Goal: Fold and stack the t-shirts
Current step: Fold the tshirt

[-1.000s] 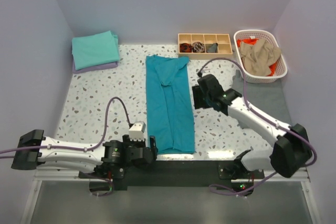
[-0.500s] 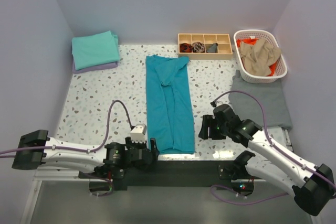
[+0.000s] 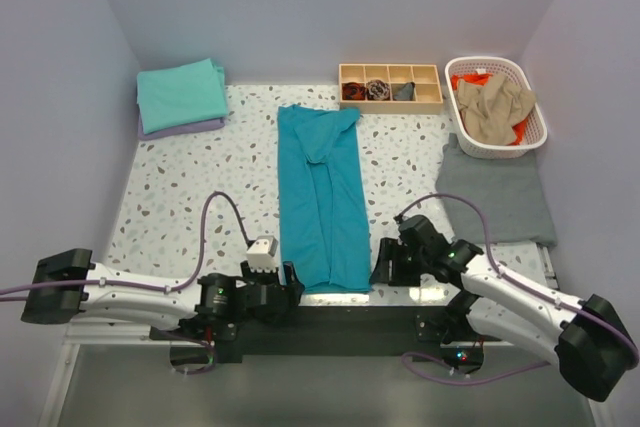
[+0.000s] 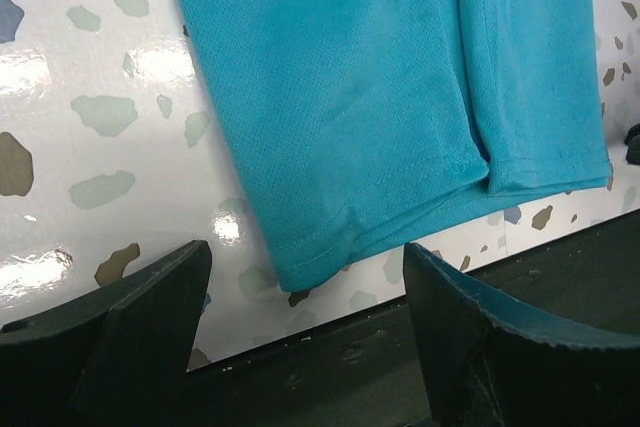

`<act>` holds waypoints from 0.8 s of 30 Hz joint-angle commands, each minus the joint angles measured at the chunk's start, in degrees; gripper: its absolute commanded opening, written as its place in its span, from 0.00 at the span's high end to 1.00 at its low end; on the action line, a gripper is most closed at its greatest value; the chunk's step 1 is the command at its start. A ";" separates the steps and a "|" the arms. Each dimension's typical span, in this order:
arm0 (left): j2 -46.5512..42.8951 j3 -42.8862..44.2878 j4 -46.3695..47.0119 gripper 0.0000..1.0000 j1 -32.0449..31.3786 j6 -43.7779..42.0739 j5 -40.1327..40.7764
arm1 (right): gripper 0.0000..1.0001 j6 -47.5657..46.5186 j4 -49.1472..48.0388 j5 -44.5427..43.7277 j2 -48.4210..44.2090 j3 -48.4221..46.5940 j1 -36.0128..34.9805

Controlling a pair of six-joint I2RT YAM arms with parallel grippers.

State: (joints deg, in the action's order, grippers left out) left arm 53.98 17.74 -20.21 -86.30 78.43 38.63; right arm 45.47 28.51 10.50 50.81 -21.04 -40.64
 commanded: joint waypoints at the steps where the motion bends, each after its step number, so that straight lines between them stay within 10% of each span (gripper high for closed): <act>1: 0.34 -1.39 2.88 0.20 -0.27 0.41 1.45 | 0.39 3.13 -8.28 3.12 2.80 1.52 -0.93; 15: 3.77 -1.21 7.11 0.51 -0.27 -1.62 -0.14 | 0.48 5.06 -14.62 3.38 8.07 2.93 -3.48; 24: 2.28 -2.53 5.09 0.69 -0.27 0.75 0.22 | 0.84 5.86 -17.36 3.65 10.37 3.63 -4.62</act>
State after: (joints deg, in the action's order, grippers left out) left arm 57.23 16.45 -14.66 -86.32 77.56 37.50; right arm 50.78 11.77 14.70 60.69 -18.70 -44.56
